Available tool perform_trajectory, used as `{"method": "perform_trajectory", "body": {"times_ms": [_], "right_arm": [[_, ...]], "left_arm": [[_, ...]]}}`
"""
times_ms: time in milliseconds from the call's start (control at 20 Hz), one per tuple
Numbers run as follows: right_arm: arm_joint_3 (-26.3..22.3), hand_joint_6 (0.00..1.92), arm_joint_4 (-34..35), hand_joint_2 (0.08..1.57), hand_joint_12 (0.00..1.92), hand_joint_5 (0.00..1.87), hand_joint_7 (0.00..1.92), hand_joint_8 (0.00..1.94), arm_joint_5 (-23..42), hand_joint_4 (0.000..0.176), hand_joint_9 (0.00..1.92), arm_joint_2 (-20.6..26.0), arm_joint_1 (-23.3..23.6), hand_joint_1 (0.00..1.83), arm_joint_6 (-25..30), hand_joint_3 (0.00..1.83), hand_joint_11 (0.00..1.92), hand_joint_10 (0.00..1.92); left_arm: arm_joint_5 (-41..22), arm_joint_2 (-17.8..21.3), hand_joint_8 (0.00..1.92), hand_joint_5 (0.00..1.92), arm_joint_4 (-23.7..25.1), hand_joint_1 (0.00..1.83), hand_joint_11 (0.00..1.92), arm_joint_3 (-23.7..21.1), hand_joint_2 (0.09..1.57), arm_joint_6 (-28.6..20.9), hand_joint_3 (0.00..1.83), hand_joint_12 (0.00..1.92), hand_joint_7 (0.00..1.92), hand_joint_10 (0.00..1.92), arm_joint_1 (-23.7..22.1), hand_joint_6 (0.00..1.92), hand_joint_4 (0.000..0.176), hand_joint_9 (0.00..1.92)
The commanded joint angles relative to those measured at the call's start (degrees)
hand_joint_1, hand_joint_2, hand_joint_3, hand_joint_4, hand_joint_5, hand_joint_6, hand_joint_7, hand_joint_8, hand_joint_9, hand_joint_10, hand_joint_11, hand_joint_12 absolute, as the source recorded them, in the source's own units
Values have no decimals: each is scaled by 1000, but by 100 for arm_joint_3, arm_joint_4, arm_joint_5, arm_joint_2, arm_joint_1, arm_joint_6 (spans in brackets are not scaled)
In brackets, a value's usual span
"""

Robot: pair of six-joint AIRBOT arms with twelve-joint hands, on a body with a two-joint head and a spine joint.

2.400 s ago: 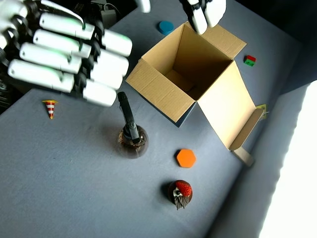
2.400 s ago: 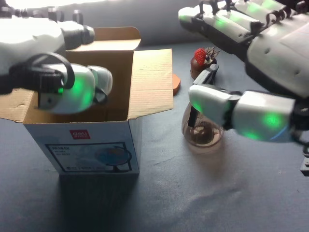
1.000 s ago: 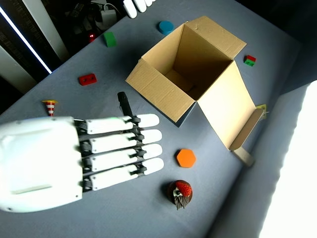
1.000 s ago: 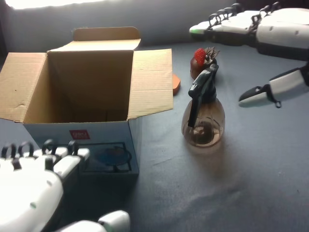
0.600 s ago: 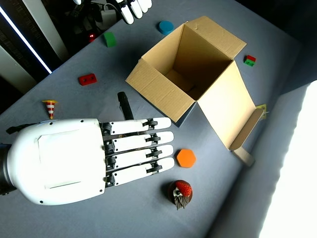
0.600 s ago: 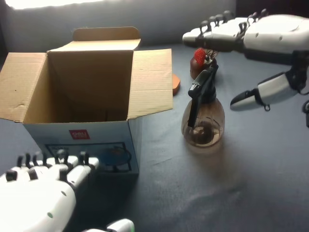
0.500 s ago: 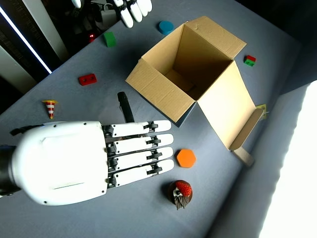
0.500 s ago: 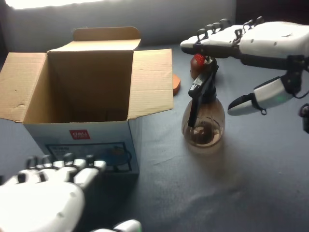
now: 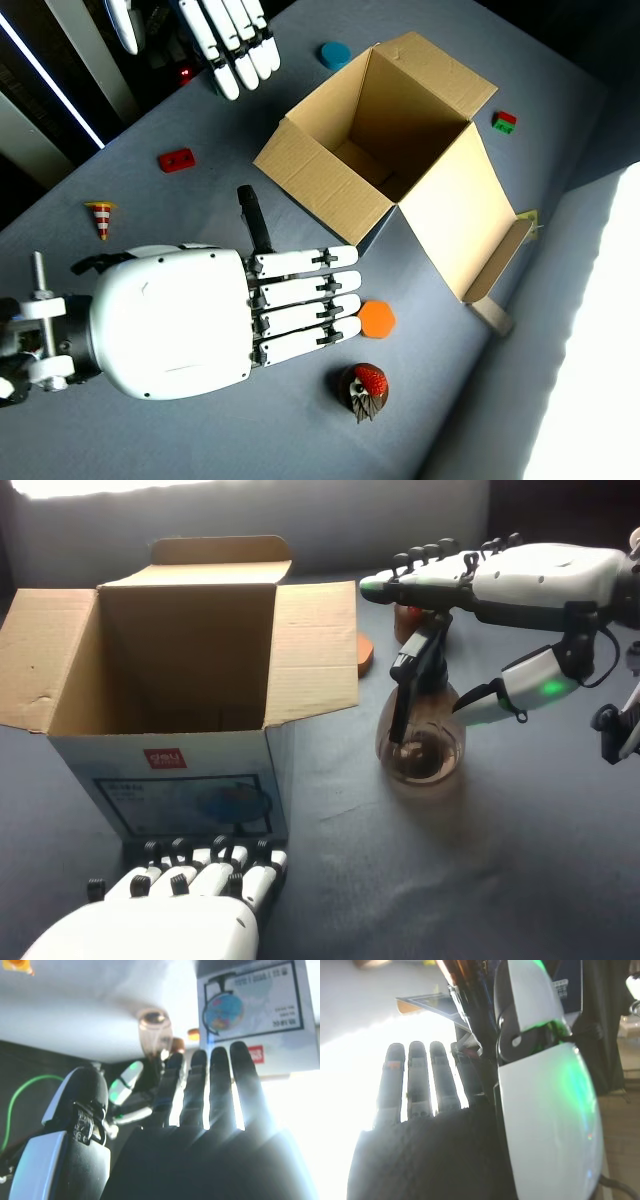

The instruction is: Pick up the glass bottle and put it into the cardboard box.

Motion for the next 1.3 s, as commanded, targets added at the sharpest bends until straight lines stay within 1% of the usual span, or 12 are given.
{"method": "perform_trajectory", "body": {"times_ms": [0,100,200,500,550,650,850,1100,1250], "right_arm": [[15,0,214,996,0,0,0,0,491,0,0,-4,57,1051,44,48,0,28],[22,0,214,999,0,0,0,0,490,0,0,-38,62,1053,63,49,0,25],[24,0,209,1000,0,0,0,0,452,0,0,-59,60,1051,67,50,0,21],[27,0,115,1002,0,0,0,0,456,0,0,-108,34,1047,96,50,0,15],[36,0,113,1003,0,0,0,0,456,0,0,-122,26,1047,95,50,0,13],[86,0,112,1004,0,0,0,0,456,0,0,-165,23,1046,95,51,0,10],[141,0,113,1006,0,0,0,0,455,0,0,-209,21,1044,95,52,0,5],[157,0,113,1009,0,0,0,0,436,0,0,-249,8,1048,95,53,0,0],[157,0,113,1009,0,0,0,0,433,0,0,-253,4,1047,98,52,0,0]], "left_arm": [[-233,-17,0,0,526,0,0,33,1320,-45,2,131,0,0,25,0,8,0],[-272,-17,0,0,573,0,0,101,1320,-130,2,124,0,0,139,0,0,0],[-310,-16,0,0,607,0,0,192,1320,-179,2,122,0,0,189,0,0,0],[24,-16,0,0,703,0,0,556,1322,-197,2,129,0,0,238,0,0,0],[66,-16,0,0,720,0,0,607,1326,-285,2,143,0,0,292,0,0,0],[130,-16,0,0,785,0,0,663,1328,-419,3,145,0,0,373,0,0,0],[228,-16,0,0,789,0,0,756,1328,-419,2,140,0,0,417,0,0,0],[502,-10,0,0,981,0,0,920,1328,-500,2,134,0,0,586,0,0,0],[540,-10,0,0,990,0,0,971,1325,-534,0,129,0,0,595,0,0,0]]}}
